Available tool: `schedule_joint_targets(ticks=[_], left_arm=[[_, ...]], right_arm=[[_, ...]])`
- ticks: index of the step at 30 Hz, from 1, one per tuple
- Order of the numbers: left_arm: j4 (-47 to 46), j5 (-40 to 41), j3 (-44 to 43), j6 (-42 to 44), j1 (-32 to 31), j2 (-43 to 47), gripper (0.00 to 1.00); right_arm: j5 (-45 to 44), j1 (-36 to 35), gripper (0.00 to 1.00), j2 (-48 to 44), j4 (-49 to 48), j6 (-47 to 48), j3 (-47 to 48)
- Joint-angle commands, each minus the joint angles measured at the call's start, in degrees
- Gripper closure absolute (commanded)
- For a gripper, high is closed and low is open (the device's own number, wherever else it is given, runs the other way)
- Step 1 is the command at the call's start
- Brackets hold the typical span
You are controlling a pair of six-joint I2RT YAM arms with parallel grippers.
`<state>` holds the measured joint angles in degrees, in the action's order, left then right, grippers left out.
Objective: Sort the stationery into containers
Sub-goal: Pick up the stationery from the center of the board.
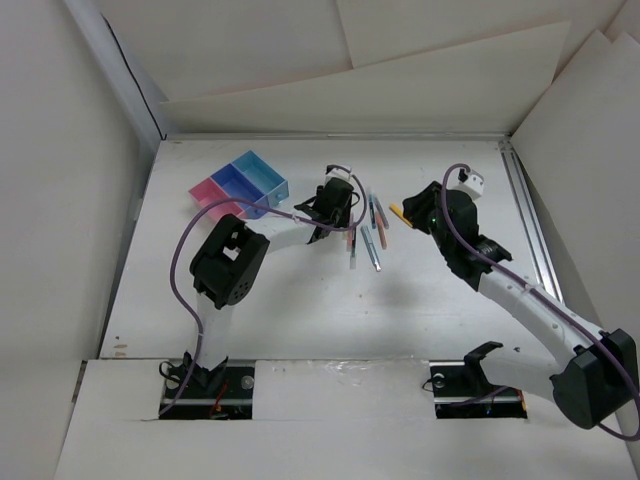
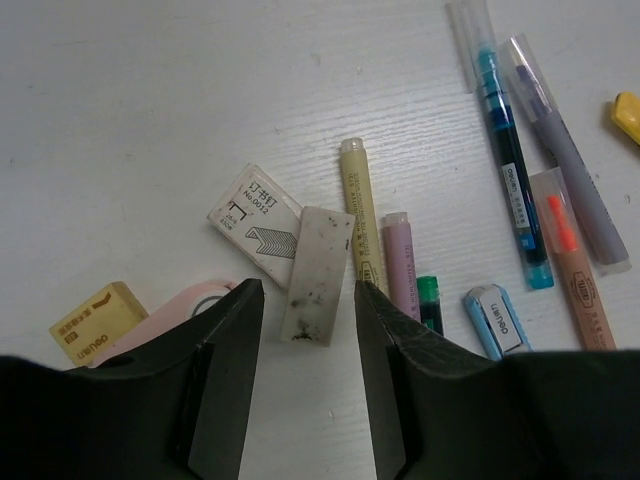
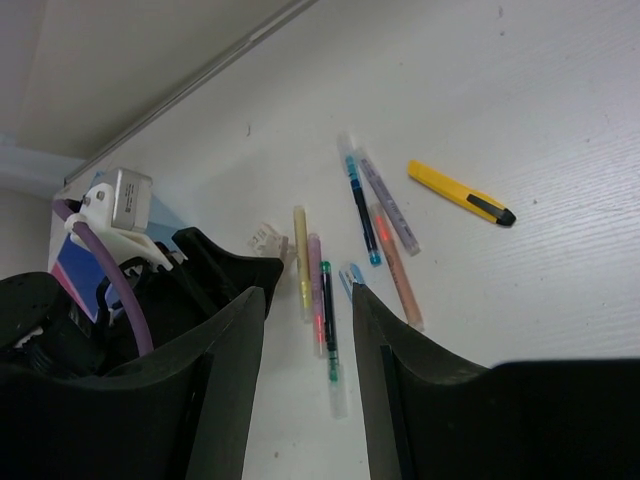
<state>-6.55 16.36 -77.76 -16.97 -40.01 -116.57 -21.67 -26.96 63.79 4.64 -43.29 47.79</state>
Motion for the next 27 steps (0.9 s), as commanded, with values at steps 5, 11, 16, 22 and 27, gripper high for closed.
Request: schedule_joint_targets(ticks=[5,11,16,22,27], left_arm=[[-1.01,1.75,-1.16,0.53,0.37,0.21,0.6],[0.04,1.22,-3.02,0.54,0.37,-2.25,0.69],[0.04,1.22,-4.15,1.06,0.37,-2.25,0.73],[-0.57,0.43,-2.32,0.01,0.37,1.07,0.92],[-1.1,-2.81,-1.17,-2.01,1.15,7.4,0.92]], right_arm=[[1.37,0.42,0.54,-0.51,-2.97,0.92,0.2],[1.37,0.42,0.54,-0.51,-2.97,1.45,0.2],[1.37,0.42,0.54,-1.65,-2.97,1.45,0.2],[1.37,0.42,0.54,-2.27,-2.97,1.45,0.2],[1.37,0.42,0.54,-2.27,-2.97,1.45,0.2]])
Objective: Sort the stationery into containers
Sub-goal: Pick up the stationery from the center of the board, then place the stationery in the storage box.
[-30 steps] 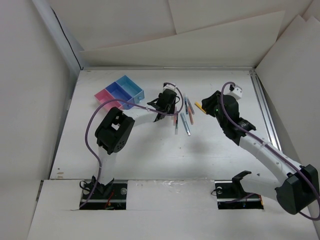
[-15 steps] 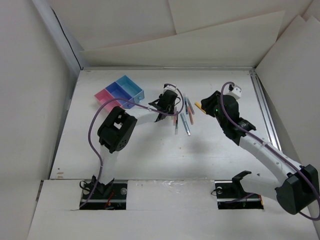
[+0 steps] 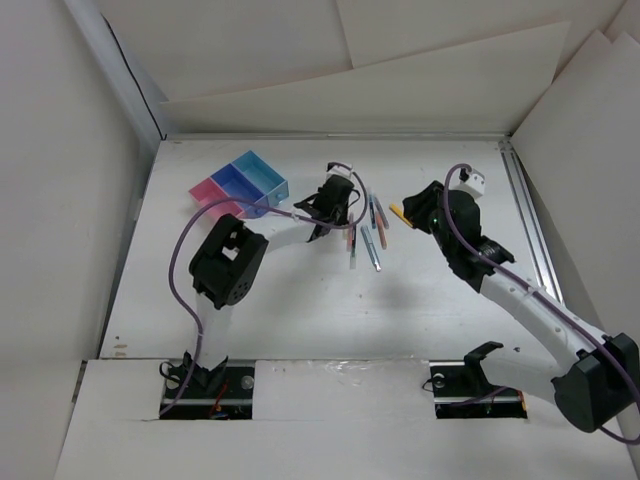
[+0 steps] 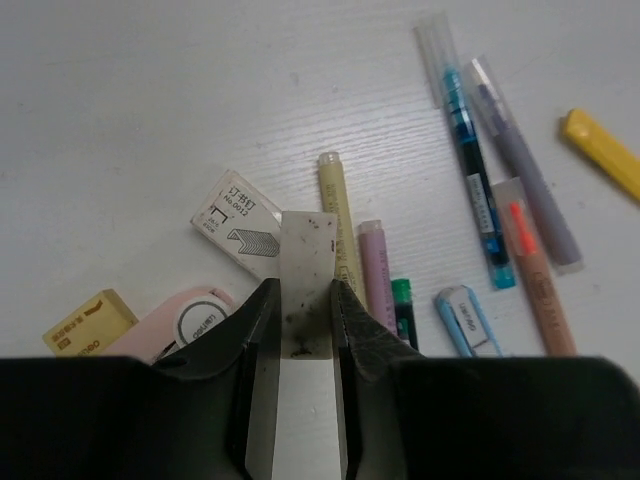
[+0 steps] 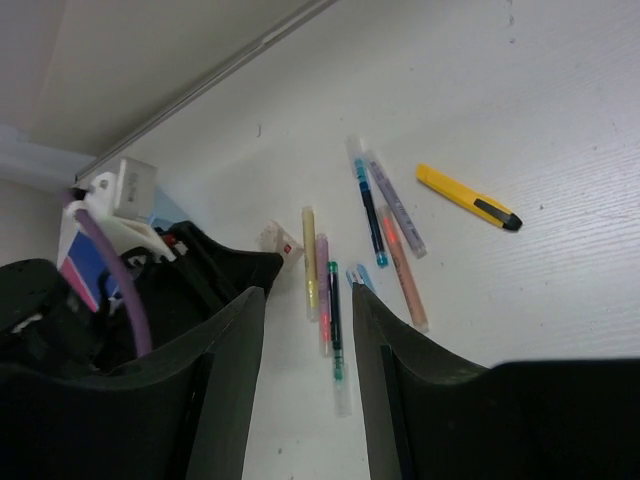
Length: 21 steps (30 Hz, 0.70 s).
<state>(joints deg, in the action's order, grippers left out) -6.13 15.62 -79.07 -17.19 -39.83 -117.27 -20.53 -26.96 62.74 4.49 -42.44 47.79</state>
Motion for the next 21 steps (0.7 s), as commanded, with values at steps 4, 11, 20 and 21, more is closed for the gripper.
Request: schedule_joint_targets(ticks=[4,11,20,21], left_arm=[[-3.62,-6.2,3.04,-6.97,4.14,13.46,0.96],[-3.54,-7.86,3.66,-16.1,13.28,18.57,0.96],[-1.88,-9.9,-0.2,-25.7,27.61,12.34,0.93],[0.13,-9.9,-1.25,-25.7,27.62,11.46,0.93]], right_arm=[[0.23,0.42,0.54,-1.74,-2.82,0.6,-0.33],[1.9,-0.1,0.57,-0.51,-2.82,0.6,0.81],[3.4,-1.16,0.6,4.22,-0.62,1.3,7.05],[3.4,-1.16,0.61,4.84,-0.62,1.3,6.53]])
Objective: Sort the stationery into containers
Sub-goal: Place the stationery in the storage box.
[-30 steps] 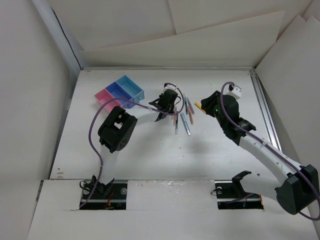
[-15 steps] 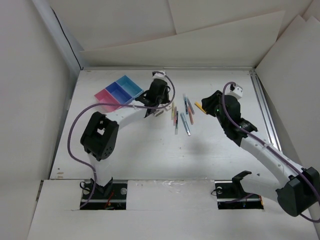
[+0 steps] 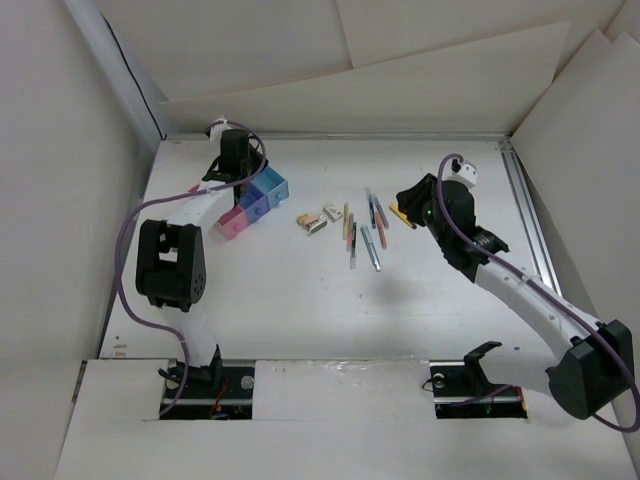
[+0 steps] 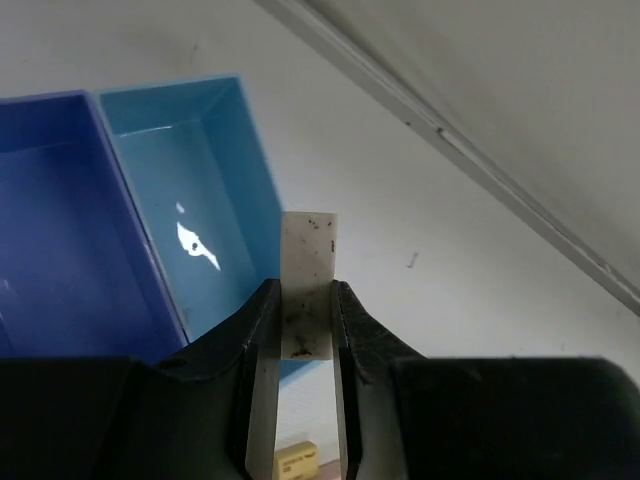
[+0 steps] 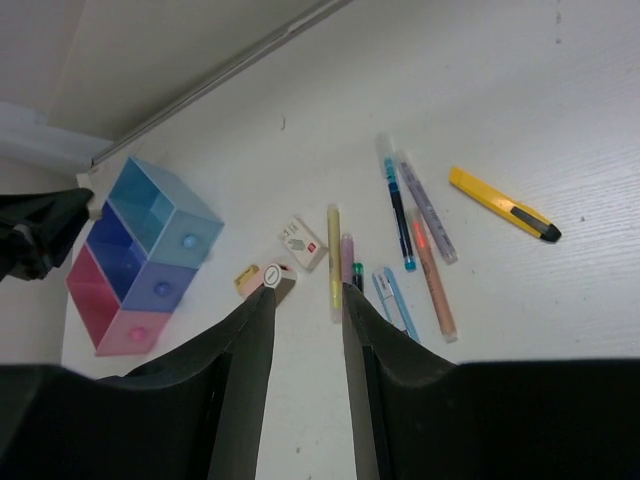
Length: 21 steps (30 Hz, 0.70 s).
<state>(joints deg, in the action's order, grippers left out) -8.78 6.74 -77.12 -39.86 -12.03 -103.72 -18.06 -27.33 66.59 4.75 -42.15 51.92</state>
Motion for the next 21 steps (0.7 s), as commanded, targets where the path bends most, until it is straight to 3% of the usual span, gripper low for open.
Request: schedule_joint_targets(ticks=[1,9,18,21], left_arm=[[3.58,-0.16,-4.08,-3.03,0.34,-3.58,0.93],[5.88,1.17,-8.57,-3.03,0.87,-7.99,0.91],[5.88,2.4,-7.35,-1.8,0.87,-7.38,0.65],[5.27,2.4,-5.51,-1.19,0.87,-5.53,0.61]], right_arm=[[0.4,-1.31,0.61,1.0,-1.5,1.02,1.7],[0.93,-1.32,0.63,1.0,-6.34,0.32,-3.49],[0.93,-1.85,0.62,-0.14,-6.34,0.32,-4.02],[0.93,-1.85,0.62,-0.14,-6.34,0.32,-4.02]])
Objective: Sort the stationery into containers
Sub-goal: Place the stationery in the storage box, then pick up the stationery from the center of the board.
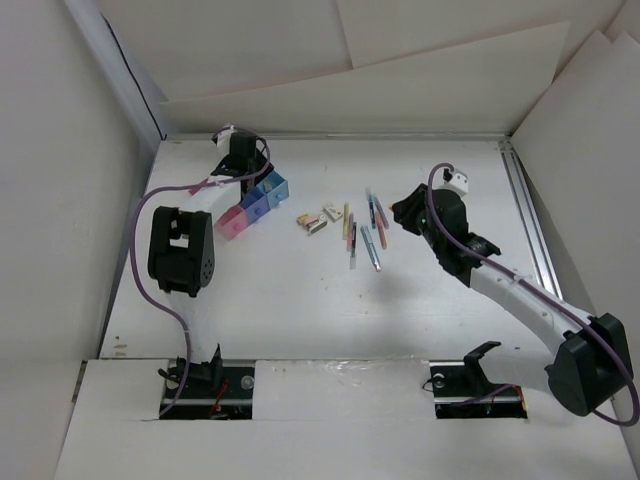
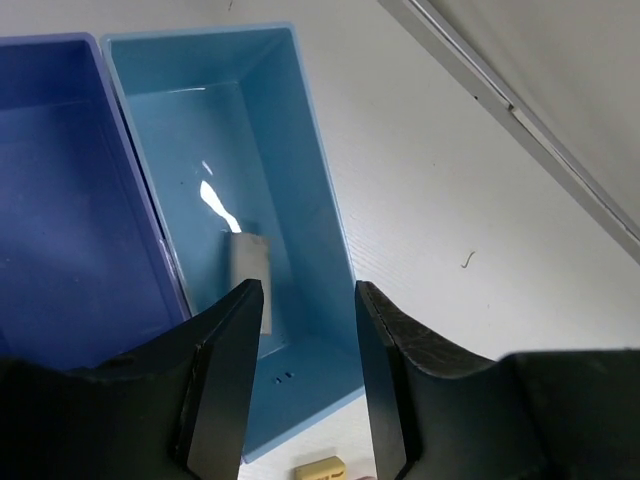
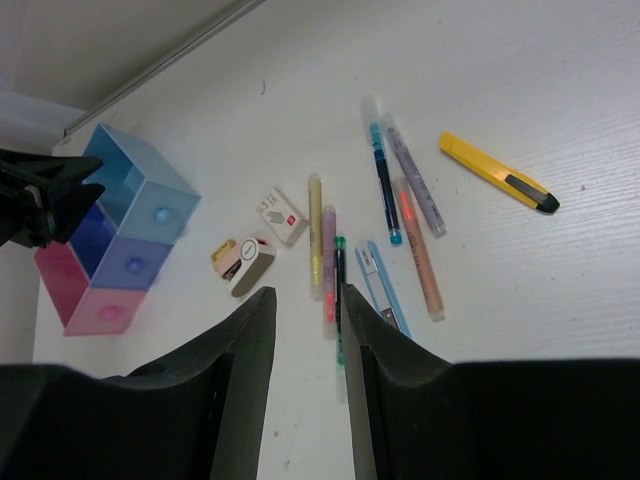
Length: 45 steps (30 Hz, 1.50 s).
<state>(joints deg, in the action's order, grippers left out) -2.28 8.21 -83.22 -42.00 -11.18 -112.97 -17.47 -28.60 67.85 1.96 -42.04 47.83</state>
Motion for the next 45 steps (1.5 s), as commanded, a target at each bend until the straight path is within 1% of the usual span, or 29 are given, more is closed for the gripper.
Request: schedule_joint_targets(ticks=[1,3,4,5,6,7,8,9,10,11,12,13,14,17,18,19,20,24,26,29,33,42,43,44,45], left_arm=[[-2.62,0.93,1.65,0.95,0.02,5.72,0.61],[-4.21,0.93,5.77,0.95,0.02,8.54,0.61],[-6.92,0.32,7.53,0.95,-0.94,12.21,0.61],[-8.86,0.32,12.16,2.17,-3.12,14.25,0.61],[-11.14,0.32,14.73,3.4,-4.54,16.27,0.61],[-15.25,-1.68,16.93,6.2,-6.21,17.85,0.61],[-16.51,-2.57,18.86,7.62,-8.05,20.13,0.61],[-16.52,-3.1,21.41,9.11,-11.81,20.15,0.61],[-16.52,-3.11,22.13,10.26,-13.59,20.16,0.57],[-15.83,-3.11,22.92,12.79,-15.35,20.16,0.54],[-14.95,-3.11,24.41,13.86,-18.06,19.63,0.53],[-14.33,-2.5,25.12,14.74,-19.22,19.11,0.5],[-13.81,-1.89,25.82,15.62,-20.01,18.58,0.45],[-14.14,-1.88,29.33,17.82,-20.55,17.87,0.37],[-14.76,-2.49,30.13,18.79,-20.55,17.87,0.33],[-15.46,-3.1,30.66,20.01,-20.55,17.35,0.32],[-15.47,-3.72,30.66,20.03,-20.55,17.34,0.31],[-16.0,-4.34,31.28,20.82,-20.55,17.34,0.31],[-16.0,-3.81,29.97,21.6,-20.55,15.59,0.31],[-13.9,-1.62,27.42,23.45,-20.55,12.44,0.31],[-11.35,-1.09,22.15,24.51,-20.55,8.47,0.31],[-9.59,0.58,18.62,25.04,-20.55,4.69,0.3],[-9.58,0.58,18.01,25.56,-20.55,4.08,0.3],[-9.58,0.58,18.01,25.56,-20.55,4.07,0.27],[-9.58,0.58,17.48,25.56,-20.55,4.07,0.27]], right_arm=[[0.34,-0.58,0.62,-1.41,-3.54,0.21,0.07],[0.34,-0.58,0.62,-1.41,-3.54,0.21,0.07],[0.34,-0.58,0.62,-1.41,-3.54,0.21,0.07],[0.34,-0.58,0.62,-2.02,-3.54,0.21,0.07],[0.34,-0.58,0.62,-2.02,-3.54,0.21,0.07],[0.34,-0.58,0.62,-2.55,-3.54,0.21,0.07],[-0.36,-0.58,0.62,-2.55,-3.54,0.21,0.07],[-0.89,-0.58,0.62,-3.16,-3.54,0.21,-0.46],[-0.89,-0.58,0.62,-3.17,-3.54,0.21,-0.46],[-1.42,-0.58,0.62,-3.17,-3.54,0.21,-0.46],[-1.42,-0.58,0.62,-3.17,-3.54,0.21,-0.46],[-1.42,-0.58,0.62,-3.17,-3.54,0.21,-0.46],[-1.42,-0.58,0.62,-3.17,-3.54,0.21,-0.46],[-1.42,-0.58,0.62,-2.64,-3.54,0.21,-0.46],[-1.42,-0.58,0.6,-2.64,-3.54,0.21,0.06],[-1.42,-0.58,0.58,-2.64,-3.54,0.21,0.07],[-1.42,-0.58,0.57,-2.64,-3.54,0.21,0.07],[-1.42,-0.58,0.51,-2.11,-3.54,0.21,0.07],[-1.42,-0.58,0.5,-2.11,-3.54,0.21,0.07],[-0.81,-1.11,0.49,-1.5,-3.54,0.21,0.07],[-0.28,-1.11,0.49,-0.97,-3.54,0.21,0.59],[-0.28,-1.11,0.49,-0.97,-3.54,0.73,0.59],[-0.28,-1.11,0.48,-0.97,-3.54,0.73,0.59],[-0.28,-1.11,0.48,-0.97,-3.54,0.73,0.59],[-0.28,-1.11,0.48,-0.97,-3.54,0.73,0.59]])
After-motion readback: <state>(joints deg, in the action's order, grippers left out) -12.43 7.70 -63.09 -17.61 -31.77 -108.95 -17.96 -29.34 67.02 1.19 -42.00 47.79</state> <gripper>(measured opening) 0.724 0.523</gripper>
